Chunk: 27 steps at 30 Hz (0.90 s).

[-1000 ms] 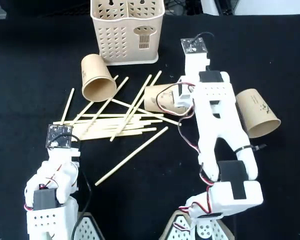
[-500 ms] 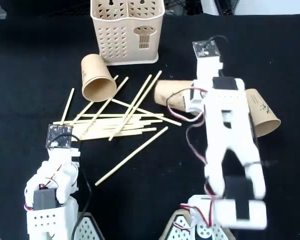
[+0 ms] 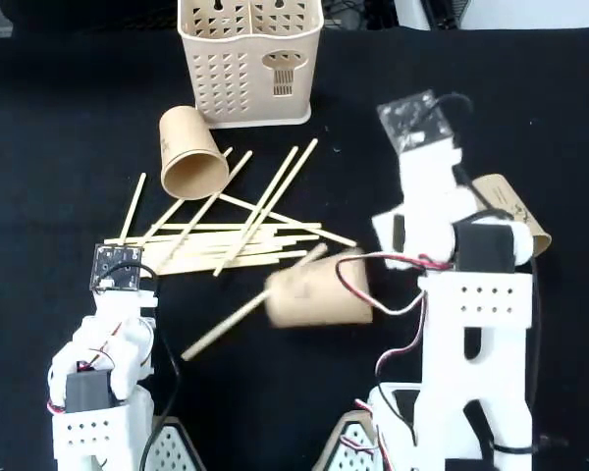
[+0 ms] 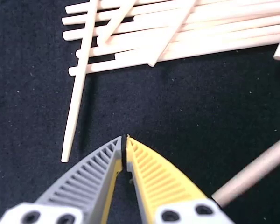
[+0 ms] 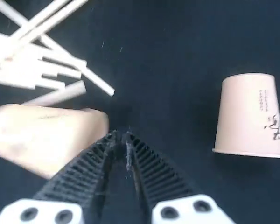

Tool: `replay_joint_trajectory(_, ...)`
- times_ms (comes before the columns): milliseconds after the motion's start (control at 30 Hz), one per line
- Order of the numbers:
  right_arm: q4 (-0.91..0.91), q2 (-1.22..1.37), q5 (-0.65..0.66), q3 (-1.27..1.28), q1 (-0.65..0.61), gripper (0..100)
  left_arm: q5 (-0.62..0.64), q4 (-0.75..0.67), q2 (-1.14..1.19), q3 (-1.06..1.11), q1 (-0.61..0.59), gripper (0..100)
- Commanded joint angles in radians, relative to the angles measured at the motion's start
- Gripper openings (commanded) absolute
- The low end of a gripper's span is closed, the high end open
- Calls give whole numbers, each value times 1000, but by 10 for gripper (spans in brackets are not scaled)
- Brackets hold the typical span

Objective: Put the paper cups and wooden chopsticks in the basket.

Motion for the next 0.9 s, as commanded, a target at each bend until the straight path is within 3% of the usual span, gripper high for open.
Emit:
replay_joint_trajectory(0,12,-25,46,39,11,12,3,3,-6,15,5,30)
replay_joint_trajectory(167,-34,-27,51,148,-18,39,3,3,-6,15,5,30)
replay_joint_trajectory(333,-58,-33,49,275,-141,214,3,3,-6,15,5,30)
replay_joint_trajectory(533,-26,-33,64,292,-167,113,3,3,-6,15,5,30)
replay_joint_trajectory(867,239,-22,273,205,-75,157,6,3,-6,15,10,30)
